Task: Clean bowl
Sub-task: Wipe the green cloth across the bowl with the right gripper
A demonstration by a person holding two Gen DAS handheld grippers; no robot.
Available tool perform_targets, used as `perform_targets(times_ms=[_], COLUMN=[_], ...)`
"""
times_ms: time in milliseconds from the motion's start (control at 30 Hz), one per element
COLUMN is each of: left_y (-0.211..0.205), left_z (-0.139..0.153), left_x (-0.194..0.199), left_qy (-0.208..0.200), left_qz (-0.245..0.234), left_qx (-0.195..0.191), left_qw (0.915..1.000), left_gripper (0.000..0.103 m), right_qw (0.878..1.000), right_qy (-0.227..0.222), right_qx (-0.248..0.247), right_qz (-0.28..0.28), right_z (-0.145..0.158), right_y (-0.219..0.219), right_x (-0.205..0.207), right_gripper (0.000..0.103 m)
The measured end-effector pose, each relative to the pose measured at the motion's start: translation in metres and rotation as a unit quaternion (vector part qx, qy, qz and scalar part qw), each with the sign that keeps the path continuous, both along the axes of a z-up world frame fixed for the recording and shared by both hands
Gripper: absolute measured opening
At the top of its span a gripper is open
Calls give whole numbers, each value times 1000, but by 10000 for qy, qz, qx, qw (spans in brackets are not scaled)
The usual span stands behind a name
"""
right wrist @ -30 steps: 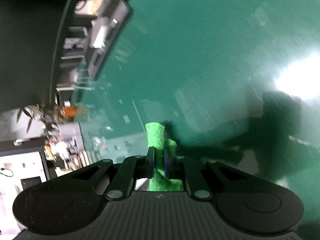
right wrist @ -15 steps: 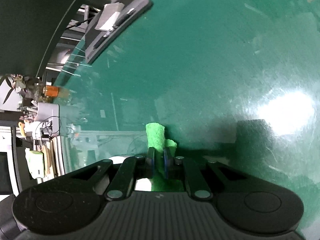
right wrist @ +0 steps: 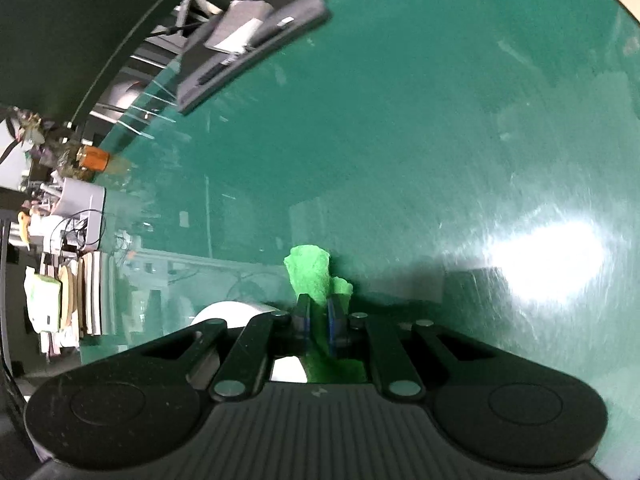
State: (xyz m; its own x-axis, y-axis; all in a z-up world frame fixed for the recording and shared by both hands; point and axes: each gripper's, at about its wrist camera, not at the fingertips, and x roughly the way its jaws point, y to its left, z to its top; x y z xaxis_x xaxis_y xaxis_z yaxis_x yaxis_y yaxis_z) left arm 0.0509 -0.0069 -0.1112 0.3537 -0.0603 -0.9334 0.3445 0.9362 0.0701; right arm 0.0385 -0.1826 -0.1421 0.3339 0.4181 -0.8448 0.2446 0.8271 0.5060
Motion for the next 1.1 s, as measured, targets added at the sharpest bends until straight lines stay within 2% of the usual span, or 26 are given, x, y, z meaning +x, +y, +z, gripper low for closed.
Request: perform_targets(times_ms=[633,1100], left_y=[-3,-4], left_z=[-1,-1], left_x=[2,2], left_qy=[-29,-54], left_qz=[-87,-146], left_qx=[69,90], left_qw=[9999,9998], left_gripper=[33,33], right_qw=[9999,9954], right_qy=[-49,-339], right_qx=[-132,-793], right_qz=[85,404], right_z=[2,13], right_y=[3,22], right_x=[2,-3], right_gripper=[9,10])
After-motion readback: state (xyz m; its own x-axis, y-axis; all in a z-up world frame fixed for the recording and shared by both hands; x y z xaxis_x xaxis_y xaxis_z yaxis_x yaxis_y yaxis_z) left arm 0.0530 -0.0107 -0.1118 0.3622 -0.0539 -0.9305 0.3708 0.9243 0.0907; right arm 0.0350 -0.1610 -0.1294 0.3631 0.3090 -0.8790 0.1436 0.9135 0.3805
